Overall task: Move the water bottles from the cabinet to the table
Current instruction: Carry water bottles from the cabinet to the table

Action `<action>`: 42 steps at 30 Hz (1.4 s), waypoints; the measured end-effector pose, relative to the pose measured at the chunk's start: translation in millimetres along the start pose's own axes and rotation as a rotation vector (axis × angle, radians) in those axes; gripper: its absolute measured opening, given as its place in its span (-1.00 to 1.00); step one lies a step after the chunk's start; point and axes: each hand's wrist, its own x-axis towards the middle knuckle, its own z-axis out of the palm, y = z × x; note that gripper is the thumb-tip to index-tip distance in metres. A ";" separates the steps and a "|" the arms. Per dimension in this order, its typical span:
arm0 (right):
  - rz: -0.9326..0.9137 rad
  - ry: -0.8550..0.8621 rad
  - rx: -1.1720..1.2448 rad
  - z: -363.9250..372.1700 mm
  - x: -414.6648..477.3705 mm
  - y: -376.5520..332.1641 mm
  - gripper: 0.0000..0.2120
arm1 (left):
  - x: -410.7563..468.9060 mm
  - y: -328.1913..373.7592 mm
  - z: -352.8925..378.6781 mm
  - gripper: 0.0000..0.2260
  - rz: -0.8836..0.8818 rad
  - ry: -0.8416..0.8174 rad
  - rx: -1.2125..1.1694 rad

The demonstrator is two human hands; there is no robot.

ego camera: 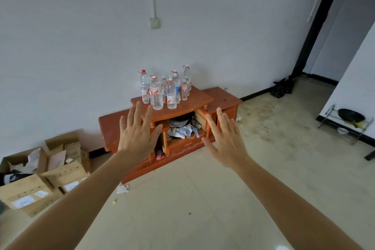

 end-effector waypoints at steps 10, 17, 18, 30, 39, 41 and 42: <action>0.110 -0.087 0.118 146.2 168.2 86.2 -0.26 | 172.8 -18.0 158.8 -0.34 -0.111 -0.170 -0.066; 0.108 -0.156 0.221 232.2 361.6 157.7 -0.18 | 358.2 -35.9 240.5 -0.35 -0.174 -0.201 -0.050; 0.090 -0.149 0.227 239.7 389.0 166.4 -0.17 | 382.5 -38.5 247.1 -0.35 -0.175 -0.184 -0.045; 0.024 -0.355 0.381 379.8 585.2 167.0 -0.10 | 537.6 -120.2 372.4 -0.33 -0.234 -0.283 -0.024; 0.020 -0.791 0.581 491.7 700.6 102.5 -0.15 | 715.5 -215.1 457.4 -0.27 -0.187 -0.321 -0.092; 0.025 -0.828 0.618 510.7 718.5 84.5 -0.15 | 750.7 -225.7 475.9 -0.27 -0.189 -0.315 -0.137; 0.043 -0.840 0.646 522.7 728.9 74.4 -0.14 | 767.8 -232.6 488.0 -0.27 -0.210 -0.337 -0.173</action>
